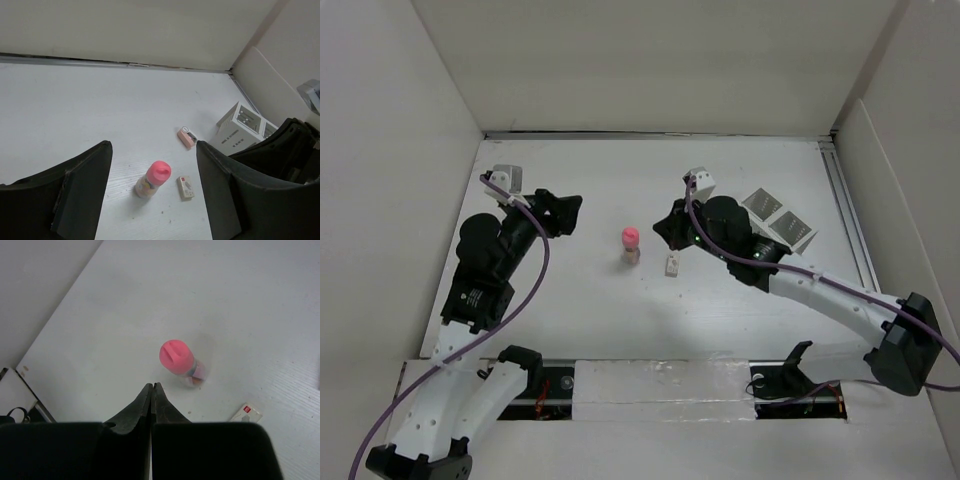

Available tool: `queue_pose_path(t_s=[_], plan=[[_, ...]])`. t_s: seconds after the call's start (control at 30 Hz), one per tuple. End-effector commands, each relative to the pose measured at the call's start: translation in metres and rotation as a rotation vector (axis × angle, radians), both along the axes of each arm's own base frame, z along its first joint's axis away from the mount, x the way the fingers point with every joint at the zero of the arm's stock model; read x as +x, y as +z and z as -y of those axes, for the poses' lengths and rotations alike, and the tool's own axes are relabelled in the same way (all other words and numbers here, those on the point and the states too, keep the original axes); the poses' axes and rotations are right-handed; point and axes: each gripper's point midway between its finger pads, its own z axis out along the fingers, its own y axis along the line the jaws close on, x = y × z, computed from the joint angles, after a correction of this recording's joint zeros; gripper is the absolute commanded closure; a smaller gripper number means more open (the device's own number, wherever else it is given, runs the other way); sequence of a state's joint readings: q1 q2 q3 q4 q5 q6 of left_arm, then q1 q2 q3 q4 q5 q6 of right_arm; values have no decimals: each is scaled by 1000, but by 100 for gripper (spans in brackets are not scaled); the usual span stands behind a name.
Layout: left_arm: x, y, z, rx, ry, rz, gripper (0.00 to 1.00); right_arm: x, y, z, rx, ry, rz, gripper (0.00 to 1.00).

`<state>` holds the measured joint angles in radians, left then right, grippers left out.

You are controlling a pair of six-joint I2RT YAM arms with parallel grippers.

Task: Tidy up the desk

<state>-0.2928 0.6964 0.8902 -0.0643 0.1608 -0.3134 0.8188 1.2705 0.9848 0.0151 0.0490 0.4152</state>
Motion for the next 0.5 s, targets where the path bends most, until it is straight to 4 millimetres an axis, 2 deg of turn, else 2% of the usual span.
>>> queue_pose_path(t_s=[0.0, 0.07, 0.1, 0.13, 0.17, 0.2, 0.23, 0.27, 0.3, 0.33, 0.4, 0.47], plan=[[-4, 12, 4, -1, -34, 64, 36, 6, 31, -7, 44, -26, 81, 100], [-3, 9, 6, 3, -43, 59, 37, 9, 32, -10, 46, -27, 83, 99], [-4, 9, 6, 2, -45, 60, 42, 11, 23, -13, 12, -40, 74, 85], [-4, 9, 6, 1, -45, 60, 42, 11, 23, -13, 12, -40, 74, 85], [-3, 9, 4, 0, -31, 57, 45, 12, 25, -15, 10, -45, 78, 75], [-2, 9, 3, -2, -25, 58, 50, 14, 21, -16, 0, -51, 70, 64], [-3, 9, 3, -6, -22, 58, 53, 15, 21, -17, 3, -50, 72, 38], [-3, 9, 3, -5, -26, 58, 57, 16, 19, -18, -2, -50, 68, 26], [-6, 11, 2, -8, -26, 67, 76, 21, 11, -21, -33, -58, 52, 7], [-6, 11, 2, -8, -26, 67, 76, 21, 11, -21, -33, -58, 52, 7], [-4, 11, -2, -12, 1, 67, 93, 24, 9, -26, -51, -69, 44, 2], [-2, 9, -4, -10, 16, 50, 95, 30, -6, -32, -76, -70, 22, 0]])
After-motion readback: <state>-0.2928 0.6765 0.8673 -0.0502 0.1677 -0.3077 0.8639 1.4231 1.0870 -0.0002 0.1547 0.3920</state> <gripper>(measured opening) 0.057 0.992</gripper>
